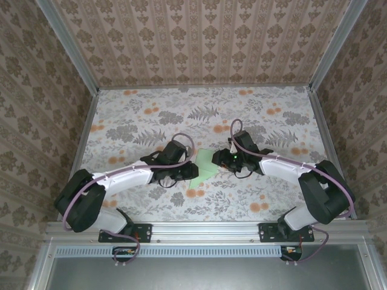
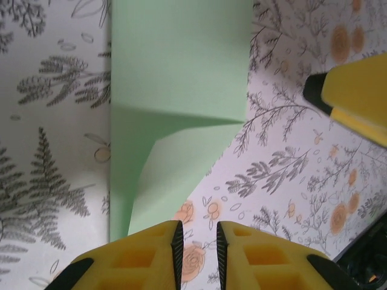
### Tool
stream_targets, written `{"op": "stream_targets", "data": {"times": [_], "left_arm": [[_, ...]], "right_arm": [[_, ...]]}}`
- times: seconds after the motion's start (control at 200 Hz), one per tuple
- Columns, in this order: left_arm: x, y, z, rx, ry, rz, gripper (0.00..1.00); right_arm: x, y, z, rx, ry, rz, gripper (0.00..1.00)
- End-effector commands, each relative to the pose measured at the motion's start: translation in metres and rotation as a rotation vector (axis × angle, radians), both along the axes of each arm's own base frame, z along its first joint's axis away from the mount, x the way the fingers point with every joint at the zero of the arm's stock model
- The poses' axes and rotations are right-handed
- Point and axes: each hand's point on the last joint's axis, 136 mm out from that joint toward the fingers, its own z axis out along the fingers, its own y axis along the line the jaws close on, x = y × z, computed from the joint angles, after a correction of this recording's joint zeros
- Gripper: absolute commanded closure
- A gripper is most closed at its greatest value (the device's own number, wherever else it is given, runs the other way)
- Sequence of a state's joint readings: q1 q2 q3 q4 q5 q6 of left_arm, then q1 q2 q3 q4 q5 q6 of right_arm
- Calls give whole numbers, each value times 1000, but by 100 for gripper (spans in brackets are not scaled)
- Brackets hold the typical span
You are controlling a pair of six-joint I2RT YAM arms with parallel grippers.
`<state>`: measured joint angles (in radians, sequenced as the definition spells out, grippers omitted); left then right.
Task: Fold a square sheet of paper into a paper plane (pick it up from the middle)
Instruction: Third fold the triangle at the center of the table.
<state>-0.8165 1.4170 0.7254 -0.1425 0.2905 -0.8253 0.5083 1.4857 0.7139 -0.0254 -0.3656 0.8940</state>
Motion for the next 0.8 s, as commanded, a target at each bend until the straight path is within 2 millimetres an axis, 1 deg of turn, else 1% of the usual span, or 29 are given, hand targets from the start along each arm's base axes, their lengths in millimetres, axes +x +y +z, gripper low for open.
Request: {"op": "stream_targets", "data": {"times": [0.0, 0.065, 0.125, 0.23, 0.3, 0.365, 0.545, 0.795], "left_arm": [[19, -10, 2, 9, -41, 14, 76], [25, -12, -4, 38, -33, 27, 80], [31, -12, -10, 66, -28, 43, 83], [40, -3, -25, 149, -20, 90, 88], [42, 2, -32, 171, -8, 112, 90], [42, 6, -40, 188, 13, 127, 92], [39, 11, -52, 217, 44, 141, 93], [35, 10, -60, 224, 81, 135, 94]], "right_arm": [[-5, -5, -8, 18, 45, -52, 43], [-6, -1, -12, 42, 68, -55, 40], [-8, 2, -14, 64, 90, -58, 39], [-9, 3, -18, 79, 116, -73, 37], [-10, 4, -20, 79, 125, -77, 37], [-11, 4, -21, 75, 132, -80, 37], [-13, 6, -25, 70, 157, -77, 36], [-15, 14, -29, 73, 176, -61, 37]]}}
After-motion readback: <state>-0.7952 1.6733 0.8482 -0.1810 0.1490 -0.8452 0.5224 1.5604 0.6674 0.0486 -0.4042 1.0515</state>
